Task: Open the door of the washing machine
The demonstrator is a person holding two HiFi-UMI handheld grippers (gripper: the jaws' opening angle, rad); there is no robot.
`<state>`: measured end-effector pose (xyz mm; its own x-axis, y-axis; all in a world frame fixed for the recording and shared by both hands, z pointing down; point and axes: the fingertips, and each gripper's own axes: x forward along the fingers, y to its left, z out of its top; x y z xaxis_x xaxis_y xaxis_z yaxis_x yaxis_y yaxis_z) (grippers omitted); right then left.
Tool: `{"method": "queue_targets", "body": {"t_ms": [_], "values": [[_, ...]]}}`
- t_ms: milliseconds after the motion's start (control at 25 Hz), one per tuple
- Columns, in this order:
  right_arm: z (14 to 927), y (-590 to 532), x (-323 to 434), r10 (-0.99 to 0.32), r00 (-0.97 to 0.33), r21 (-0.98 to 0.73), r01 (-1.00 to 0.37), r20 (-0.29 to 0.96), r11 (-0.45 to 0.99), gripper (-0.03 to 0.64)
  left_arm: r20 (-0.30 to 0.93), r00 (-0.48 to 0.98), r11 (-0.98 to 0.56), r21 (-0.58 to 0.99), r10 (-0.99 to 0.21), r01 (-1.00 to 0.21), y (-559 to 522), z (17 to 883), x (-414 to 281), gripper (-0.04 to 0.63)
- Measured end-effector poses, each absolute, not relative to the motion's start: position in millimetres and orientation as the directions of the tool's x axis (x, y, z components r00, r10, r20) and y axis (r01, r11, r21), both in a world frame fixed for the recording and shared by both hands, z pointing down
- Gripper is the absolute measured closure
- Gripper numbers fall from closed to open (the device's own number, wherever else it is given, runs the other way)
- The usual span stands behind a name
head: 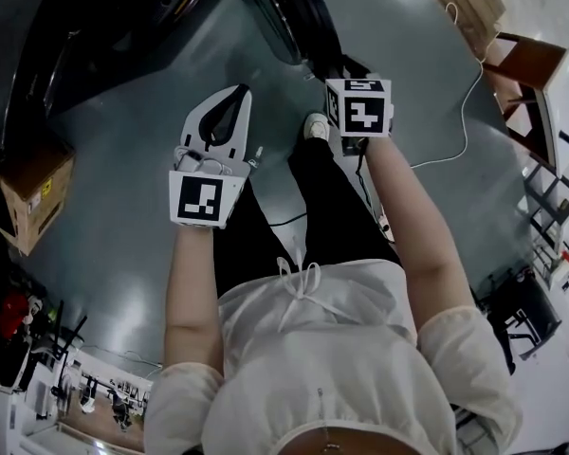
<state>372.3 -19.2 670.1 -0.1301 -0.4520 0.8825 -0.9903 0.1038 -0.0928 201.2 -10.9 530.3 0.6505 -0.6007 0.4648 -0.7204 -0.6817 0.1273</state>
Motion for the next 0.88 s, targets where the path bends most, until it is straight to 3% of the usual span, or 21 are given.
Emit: {"method": "queue_targets", "body": {"t_ms": [480,880], "values": [[665.9,-69.9,472.4,-0.492,-0.133,-0.027,-0.976,0.86,0.218,0.526,0.448,0.641,-0.665,0.127,-0.623,-0.736,-41.5,533.8,310.5,0.574],[668.4,-110.1,526.9,-0.504,-0.174,-0.041,-0.964,0.846,0.264,0.515,0.454,0.631,-0.668,0.1,-0.629,-0.737,-76.9,530.9,351.9,0.574]]}}
